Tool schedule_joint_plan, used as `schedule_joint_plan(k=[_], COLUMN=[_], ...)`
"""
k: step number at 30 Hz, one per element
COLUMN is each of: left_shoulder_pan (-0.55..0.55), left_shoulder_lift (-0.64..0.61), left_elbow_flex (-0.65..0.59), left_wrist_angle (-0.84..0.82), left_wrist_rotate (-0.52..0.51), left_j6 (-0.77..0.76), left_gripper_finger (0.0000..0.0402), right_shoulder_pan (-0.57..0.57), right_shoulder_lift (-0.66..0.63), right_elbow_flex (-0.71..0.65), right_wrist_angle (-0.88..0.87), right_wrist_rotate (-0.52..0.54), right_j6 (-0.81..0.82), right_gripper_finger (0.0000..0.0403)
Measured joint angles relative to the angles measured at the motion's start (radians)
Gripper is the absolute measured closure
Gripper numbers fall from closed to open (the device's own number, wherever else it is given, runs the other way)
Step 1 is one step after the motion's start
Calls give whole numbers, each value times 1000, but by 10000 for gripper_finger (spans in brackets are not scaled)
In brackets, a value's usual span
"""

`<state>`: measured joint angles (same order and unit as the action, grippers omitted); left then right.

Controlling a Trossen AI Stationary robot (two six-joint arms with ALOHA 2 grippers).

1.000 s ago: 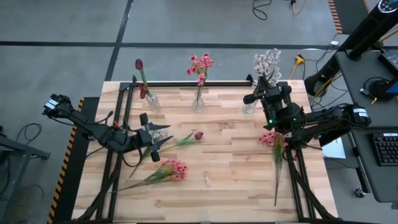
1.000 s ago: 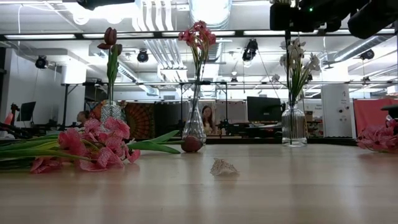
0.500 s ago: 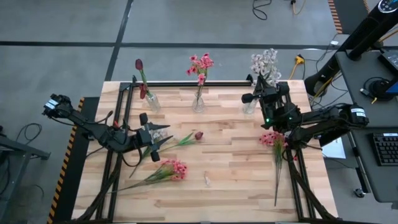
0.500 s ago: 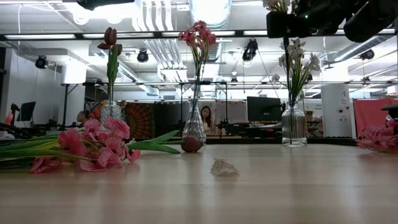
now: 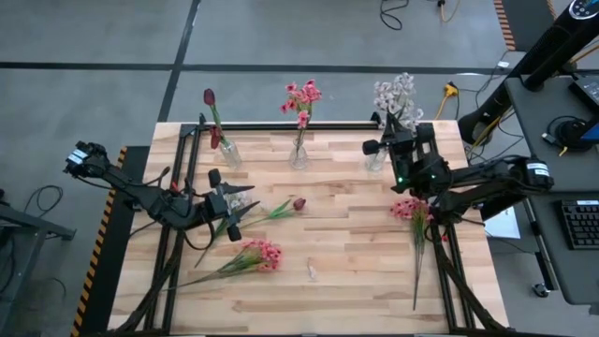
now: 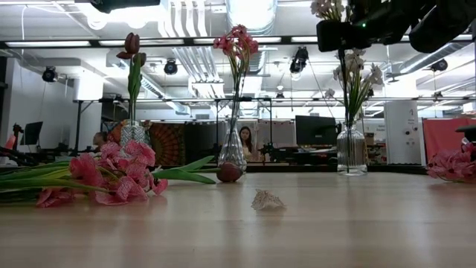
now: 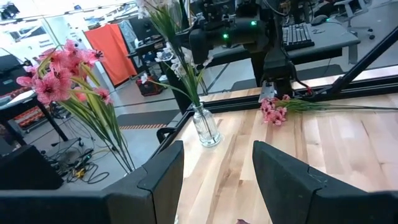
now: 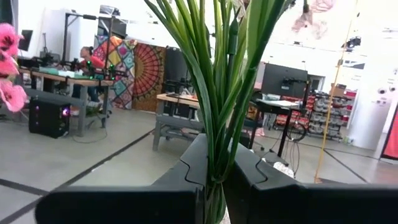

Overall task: Sort flowers into vase by color
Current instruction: Put the right white flowers into the right transparent vase

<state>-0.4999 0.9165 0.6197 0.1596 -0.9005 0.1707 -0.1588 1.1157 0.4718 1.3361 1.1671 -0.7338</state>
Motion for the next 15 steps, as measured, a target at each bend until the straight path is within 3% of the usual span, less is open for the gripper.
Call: schedule_joint_plan(k=[15], left_shoulder_pan=[0], left_shoulder_lift=[0], left_elbow_flex=[0], left_wrist_angle=[-5], left_wrist_rotate=[-2], left_j6=[0], left_gripper_finger=[226], right_shoulder_pan=[-32], right_shoulder_lift=[47], right_elbow_flex=[-1], right_wrist_angle=[0], right_wrist_rotate=[-27], right_j6=[-7], right_gripper_finger=[381])
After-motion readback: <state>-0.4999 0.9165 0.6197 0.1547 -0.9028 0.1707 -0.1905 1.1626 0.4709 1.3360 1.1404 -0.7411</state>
